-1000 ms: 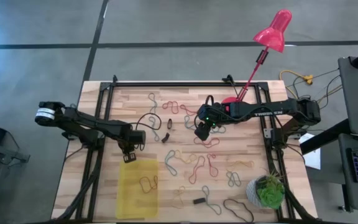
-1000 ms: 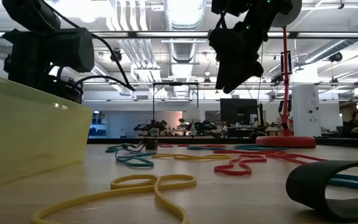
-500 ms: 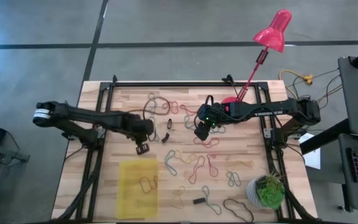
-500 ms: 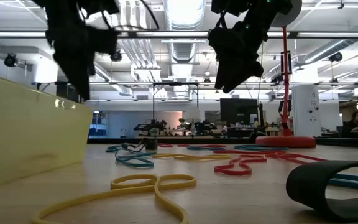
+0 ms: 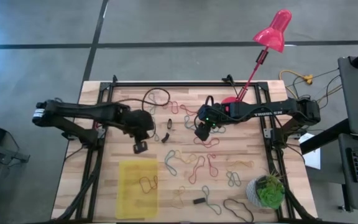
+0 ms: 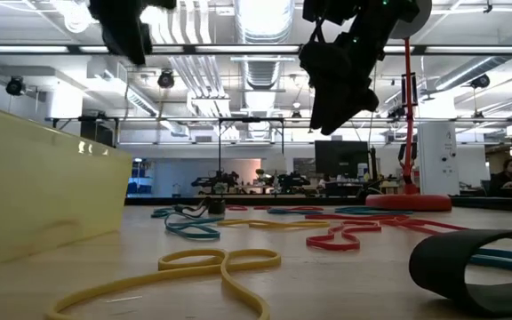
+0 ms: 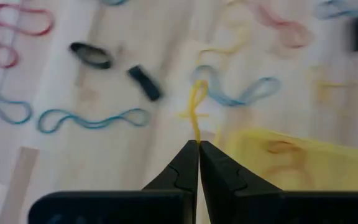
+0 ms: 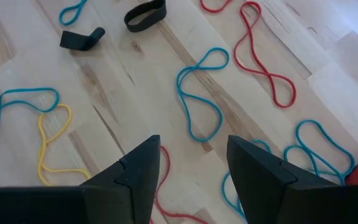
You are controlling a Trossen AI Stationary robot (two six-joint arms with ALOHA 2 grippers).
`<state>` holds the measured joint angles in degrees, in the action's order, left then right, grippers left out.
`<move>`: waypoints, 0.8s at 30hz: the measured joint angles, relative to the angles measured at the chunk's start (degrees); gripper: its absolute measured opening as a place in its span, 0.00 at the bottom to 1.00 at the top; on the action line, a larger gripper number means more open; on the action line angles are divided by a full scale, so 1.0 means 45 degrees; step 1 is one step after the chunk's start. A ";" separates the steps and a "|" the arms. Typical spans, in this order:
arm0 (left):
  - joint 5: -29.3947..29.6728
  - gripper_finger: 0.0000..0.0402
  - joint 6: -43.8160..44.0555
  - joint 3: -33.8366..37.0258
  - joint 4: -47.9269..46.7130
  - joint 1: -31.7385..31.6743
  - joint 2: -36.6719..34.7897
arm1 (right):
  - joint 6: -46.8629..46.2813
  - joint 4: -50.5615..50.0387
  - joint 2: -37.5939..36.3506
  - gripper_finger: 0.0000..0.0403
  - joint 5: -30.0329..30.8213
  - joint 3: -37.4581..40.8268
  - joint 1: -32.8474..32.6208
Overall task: Pick and place rubber bands into bin
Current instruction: Put the yellow rubber band into the bin
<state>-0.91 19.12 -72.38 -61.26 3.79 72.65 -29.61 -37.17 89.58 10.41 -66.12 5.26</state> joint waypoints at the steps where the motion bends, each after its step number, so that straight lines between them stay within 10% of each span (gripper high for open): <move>1: -0.0677 0.00 0.0150 -0.0559 -0.0653 0.0067 -0.0038 | 0.0001 -0.0024 0.0000 0.43 -0.0004 0.0015 0.0000; 6: -0.3375 0.00 0.3037 -0.3789 -0.3500 0.0367 -0.0012 | 0.0337 0.0008 0.0000 0.43 -0.0023 0.0133 -0.0005; 11: -0.3216 0.00 0.4875 -0.5452 -0.2328 0.1335 -0.0015 | 0.0968 0.0078 0.0000 0.43 0.0006 0.0190 0.0005; 24: -0.3914 0.00 0.7034 -0.2268 -0.2059 0.4396 0.2155 | 0.1399 0.0413 0.0000 0.43 0.0001 0.0226 0.0005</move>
<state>-18.52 50.77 -82.58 -70.53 23.57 82.35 -23.31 -35.31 89.58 10.41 -65.10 5.28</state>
